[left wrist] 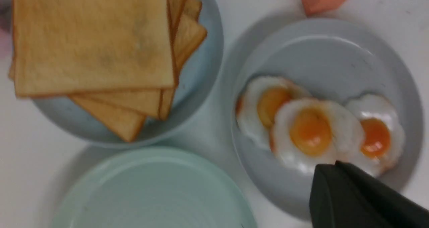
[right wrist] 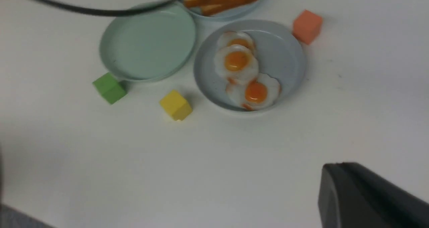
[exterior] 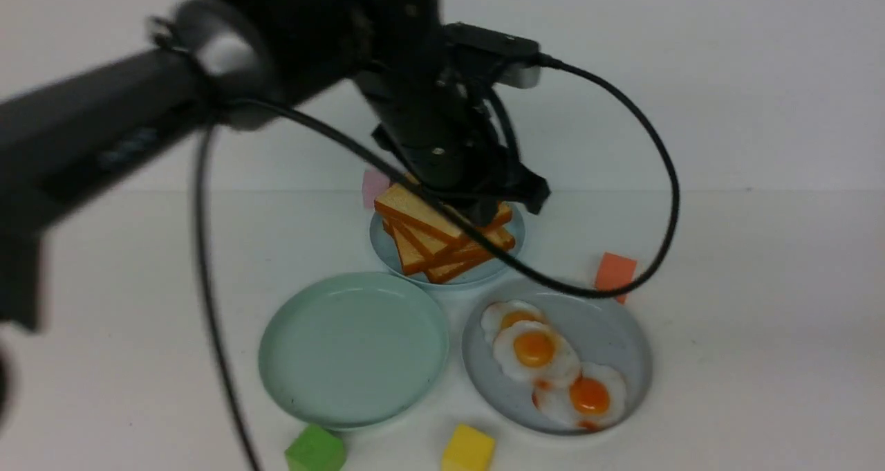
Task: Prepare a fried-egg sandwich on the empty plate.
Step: Use the left arm to grab a slice of bread
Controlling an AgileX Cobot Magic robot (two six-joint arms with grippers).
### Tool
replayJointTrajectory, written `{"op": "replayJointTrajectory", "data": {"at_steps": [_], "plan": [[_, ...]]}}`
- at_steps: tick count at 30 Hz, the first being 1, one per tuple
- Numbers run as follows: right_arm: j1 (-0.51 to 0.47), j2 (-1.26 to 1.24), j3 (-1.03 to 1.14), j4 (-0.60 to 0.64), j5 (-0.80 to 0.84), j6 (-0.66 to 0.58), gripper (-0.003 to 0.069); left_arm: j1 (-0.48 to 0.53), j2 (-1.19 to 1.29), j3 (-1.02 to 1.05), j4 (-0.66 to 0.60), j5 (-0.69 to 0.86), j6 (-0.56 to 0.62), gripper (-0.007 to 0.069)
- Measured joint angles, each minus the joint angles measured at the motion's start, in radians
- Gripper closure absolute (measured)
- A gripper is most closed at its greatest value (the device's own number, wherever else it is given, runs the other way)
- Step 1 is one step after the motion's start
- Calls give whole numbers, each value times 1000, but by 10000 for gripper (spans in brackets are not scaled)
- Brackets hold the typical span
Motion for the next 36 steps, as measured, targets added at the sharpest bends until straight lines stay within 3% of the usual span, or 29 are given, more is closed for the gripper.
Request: {"op": "replayJointTrajectory", "data": {"at_steps": [4,8,11,14,36], "plan": [[49,12,-3,-10,-2,-12,642,-1,99,-103,102,0,-36,606],[62,13,-3,-29,-2,-30,638,2,184,-151,165,-42,-44,494],[64,13,-3,-36,-1,-30,635,3,238,-157,224,-127,-60,351],[64,13,-3,-36,-1,-31,631,10,271,-157,244,-187,-114,268],[64,13,-3,-8,-9,-32,610,32,335,-160,313,-290,-138,245]]}}
